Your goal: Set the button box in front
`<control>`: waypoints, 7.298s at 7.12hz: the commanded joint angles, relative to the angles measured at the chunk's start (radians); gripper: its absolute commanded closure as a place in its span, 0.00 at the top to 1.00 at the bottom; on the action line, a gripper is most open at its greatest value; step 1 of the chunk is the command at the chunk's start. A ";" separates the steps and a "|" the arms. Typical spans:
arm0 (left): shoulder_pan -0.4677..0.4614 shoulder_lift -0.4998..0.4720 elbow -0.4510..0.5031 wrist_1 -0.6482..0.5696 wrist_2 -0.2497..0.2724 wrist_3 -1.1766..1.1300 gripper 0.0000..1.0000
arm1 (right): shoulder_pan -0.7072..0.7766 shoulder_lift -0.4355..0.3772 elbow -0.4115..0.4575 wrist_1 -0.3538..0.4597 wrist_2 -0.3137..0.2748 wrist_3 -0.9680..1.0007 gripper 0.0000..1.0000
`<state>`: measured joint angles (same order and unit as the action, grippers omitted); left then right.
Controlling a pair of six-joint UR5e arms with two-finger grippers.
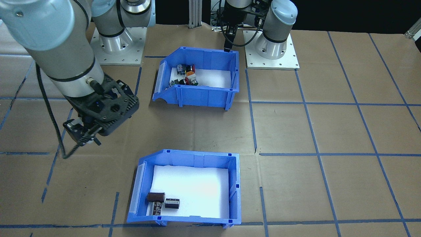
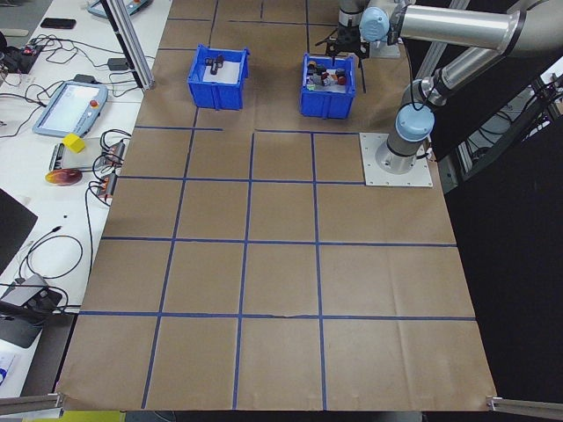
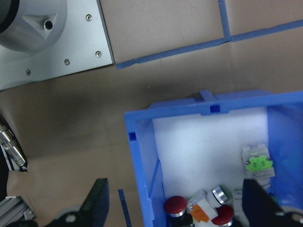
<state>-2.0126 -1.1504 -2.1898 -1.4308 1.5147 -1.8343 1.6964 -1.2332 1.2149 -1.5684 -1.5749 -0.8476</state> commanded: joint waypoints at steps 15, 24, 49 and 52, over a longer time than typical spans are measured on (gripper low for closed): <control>-0.261 -0.134 -0.291 0.599 -0.057 -0.333 0.00 | 0.284 0.224 0.224 -0.475 -0.025 -0.353 0.41; 0.183 -0.179 -0.026 0.368 -0.031 0.046 0.00 | -0.010 0.042 0.279 -0.532 -0.157 -0.455 0.08; 0.176 -0.936 0.716 0.368 -0.093 0.013 0.95 | -0.348 -0.613 0.963 -0.372 -0.016 -0.883 0.08; 0.248 -0.782 0.722 0.157 -0.082 0.320 0.95 | -0.334 -0.759 1.090 -0.361 -0.004 -0.814 0.08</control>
<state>-1.8091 -2.0082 -1.4708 -1.1579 1.4249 -1.6919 1.3557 -1.9372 2.2556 -1.9393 -1.5859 -1.7032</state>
